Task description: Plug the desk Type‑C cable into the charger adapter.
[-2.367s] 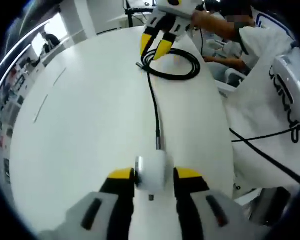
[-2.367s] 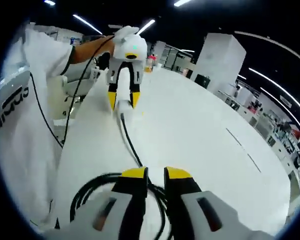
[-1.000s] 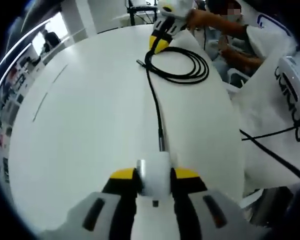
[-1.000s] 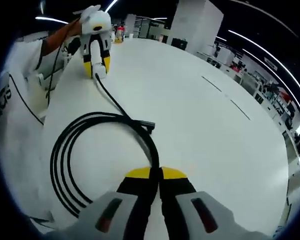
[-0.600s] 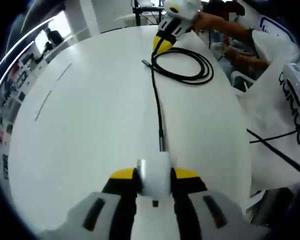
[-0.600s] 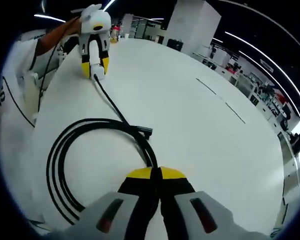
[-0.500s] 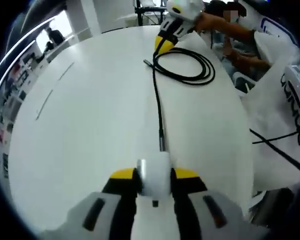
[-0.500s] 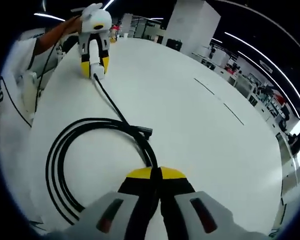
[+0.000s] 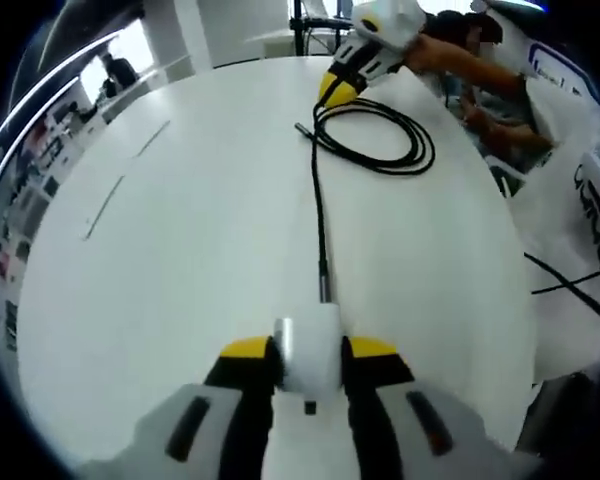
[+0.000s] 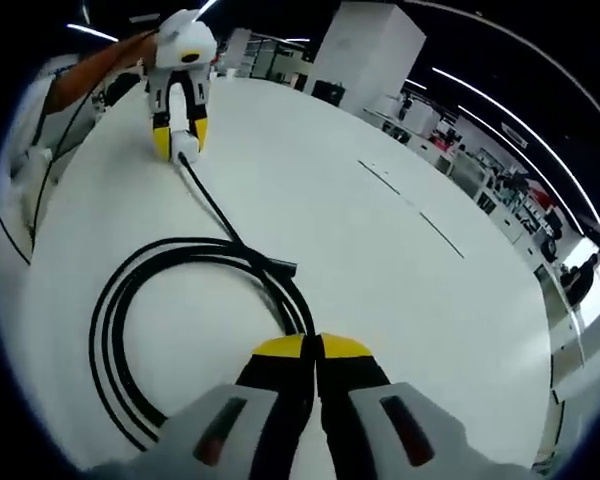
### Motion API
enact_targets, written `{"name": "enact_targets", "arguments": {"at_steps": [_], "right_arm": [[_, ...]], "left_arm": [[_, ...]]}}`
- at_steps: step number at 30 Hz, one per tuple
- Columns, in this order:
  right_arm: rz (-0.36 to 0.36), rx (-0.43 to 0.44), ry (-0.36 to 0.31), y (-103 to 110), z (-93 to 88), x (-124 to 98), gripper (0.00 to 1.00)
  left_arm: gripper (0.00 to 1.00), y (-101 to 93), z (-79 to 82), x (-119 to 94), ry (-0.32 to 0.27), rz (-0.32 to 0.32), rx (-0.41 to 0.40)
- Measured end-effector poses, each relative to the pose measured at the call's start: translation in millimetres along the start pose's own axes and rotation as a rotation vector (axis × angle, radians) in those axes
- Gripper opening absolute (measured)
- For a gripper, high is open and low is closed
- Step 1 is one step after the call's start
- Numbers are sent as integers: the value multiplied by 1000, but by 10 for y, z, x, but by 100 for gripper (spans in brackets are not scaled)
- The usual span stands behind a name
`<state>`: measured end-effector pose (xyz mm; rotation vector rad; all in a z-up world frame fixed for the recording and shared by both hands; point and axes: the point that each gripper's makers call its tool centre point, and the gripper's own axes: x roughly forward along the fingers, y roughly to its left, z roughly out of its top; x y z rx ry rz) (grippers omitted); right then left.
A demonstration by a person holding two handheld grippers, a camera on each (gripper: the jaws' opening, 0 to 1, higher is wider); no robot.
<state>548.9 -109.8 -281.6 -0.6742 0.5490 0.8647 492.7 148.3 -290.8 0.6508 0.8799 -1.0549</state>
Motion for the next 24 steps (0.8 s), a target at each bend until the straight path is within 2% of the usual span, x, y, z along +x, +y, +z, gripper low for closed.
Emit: {"name": "enact_targets", "arguments": {"at_steps": [12, 16, 24], "right_arm": [[-59, 11, 7, -448, 57, 265, 2], [-74, 13, 4, -511, 82, 325, 2], [-100, 27, 1, -723, 131, 481, 2]], "left_arm": [[25, 368, 107, 75, -18, 8, 4], [25, 529, 152, 106, -21, 14, 2], [25, 736, 194, 140, -40, 27, -10]]}}
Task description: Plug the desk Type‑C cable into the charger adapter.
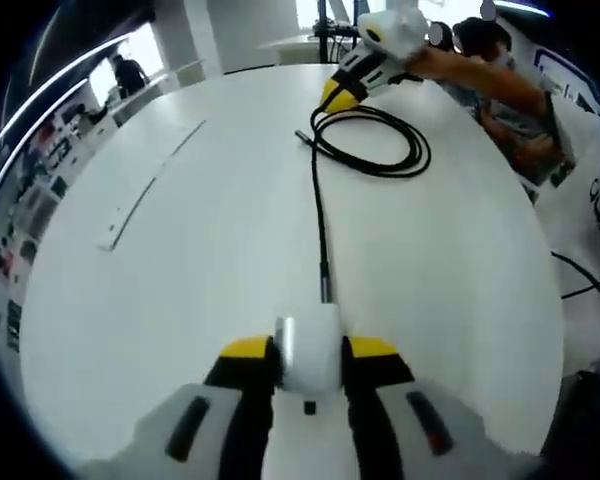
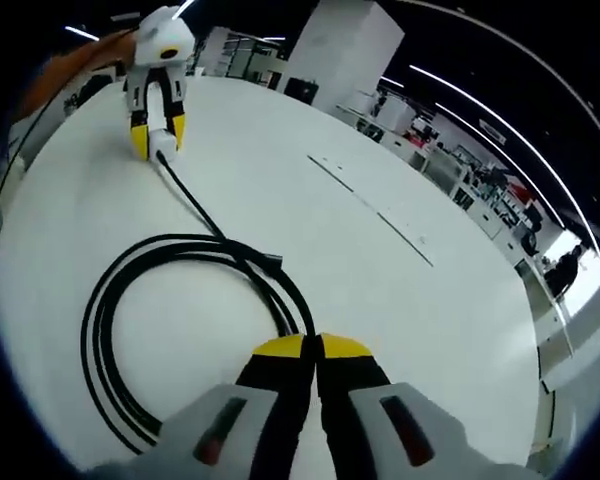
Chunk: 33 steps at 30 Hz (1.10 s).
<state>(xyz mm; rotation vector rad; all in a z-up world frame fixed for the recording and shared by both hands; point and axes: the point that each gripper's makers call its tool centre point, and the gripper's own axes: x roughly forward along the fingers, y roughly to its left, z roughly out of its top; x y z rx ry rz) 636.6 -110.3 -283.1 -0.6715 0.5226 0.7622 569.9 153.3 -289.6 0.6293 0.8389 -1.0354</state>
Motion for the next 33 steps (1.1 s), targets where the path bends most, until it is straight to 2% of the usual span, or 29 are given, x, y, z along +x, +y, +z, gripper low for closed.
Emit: {"name": "enact_targets", "arguments": {"at_steps": [3, 5, 12, 16, 23, 33], "right_arm": [[-12, 4, 0, -67, -11, 41, 2], [-19, 11, 2, -187, 11, 115, 2], [-41, 23, 4, -217, 17, 157, 2], [-53, 21, 8, -251, 54, 213, 2], [-81, 19, 33, -398, 76, 291, 2], [-109, 22, 51, -412, 61, 332, 2]], "left_arm": [[25, 88, 16, 14, -6, 10, -4], [25, 146, 23, 20, -9, 13, -8], [25, 400, 56, 49, -11, 24, -10], [25, 450, 60, 56, 3, 32, -6], [25, 539, 75, 63, -10, 54, -3], [26, 710, 94, 90, -31, 69, -36]]}}
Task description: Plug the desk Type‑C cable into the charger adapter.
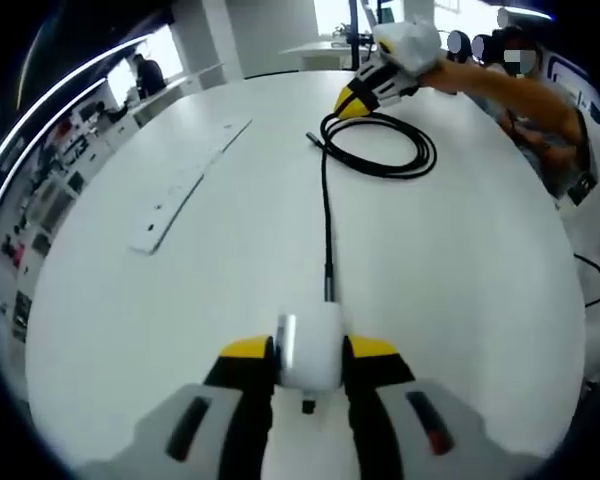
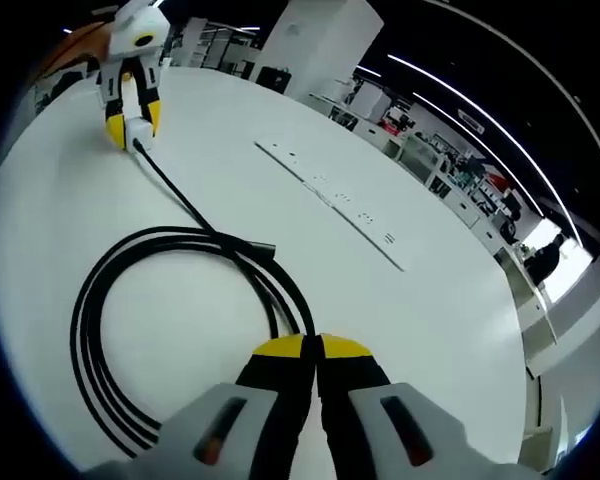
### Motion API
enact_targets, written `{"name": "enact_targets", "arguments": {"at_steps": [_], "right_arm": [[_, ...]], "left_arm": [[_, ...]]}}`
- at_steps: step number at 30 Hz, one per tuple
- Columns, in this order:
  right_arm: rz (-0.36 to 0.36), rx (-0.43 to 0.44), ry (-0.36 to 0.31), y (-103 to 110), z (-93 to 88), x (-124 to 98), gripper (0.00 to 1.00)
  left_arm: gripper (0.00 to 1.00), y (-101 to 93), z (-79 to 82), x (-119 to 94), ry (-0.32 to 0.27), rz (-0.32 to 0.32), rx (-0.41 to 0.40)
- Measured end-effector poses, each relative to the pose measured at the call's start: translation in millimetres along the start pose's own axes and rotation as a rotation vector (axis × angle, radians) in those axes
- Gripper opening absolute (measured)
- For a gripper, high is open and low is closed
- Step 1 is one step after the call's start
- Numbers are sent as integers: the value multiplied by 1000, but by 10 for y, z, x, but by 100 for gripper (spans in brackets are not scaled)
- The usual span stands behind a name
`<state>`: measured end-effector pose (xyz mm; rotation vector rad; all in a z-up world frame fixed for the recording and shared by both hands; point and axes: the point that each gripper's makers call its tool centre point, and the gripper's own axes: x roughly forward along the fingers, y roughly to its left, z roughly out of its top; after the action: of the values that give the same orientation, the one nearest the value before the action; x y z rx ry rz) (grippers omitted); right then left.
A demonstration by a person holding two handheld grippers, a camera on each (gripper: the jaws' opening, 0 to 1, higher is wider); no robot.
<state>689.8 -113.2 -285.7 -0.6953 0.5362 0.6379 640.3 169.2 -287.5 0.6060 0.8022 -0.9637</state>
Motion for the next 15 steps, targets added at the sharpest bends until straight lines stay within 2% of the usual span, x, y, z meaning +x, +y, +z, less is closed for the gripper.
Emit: {"name": "enact_targets", "arguments": {"at_steps": [4, 15], "right_arm": [[-4, -10, 6, 27, 2, 2, 2], [-17, -1, 14, -99, 47, 139, 2]], "left_arm": [[26, -80, 1, 8, 5, -4, 5], [26, -3, 7, 39, -6, 2, 5]]}}
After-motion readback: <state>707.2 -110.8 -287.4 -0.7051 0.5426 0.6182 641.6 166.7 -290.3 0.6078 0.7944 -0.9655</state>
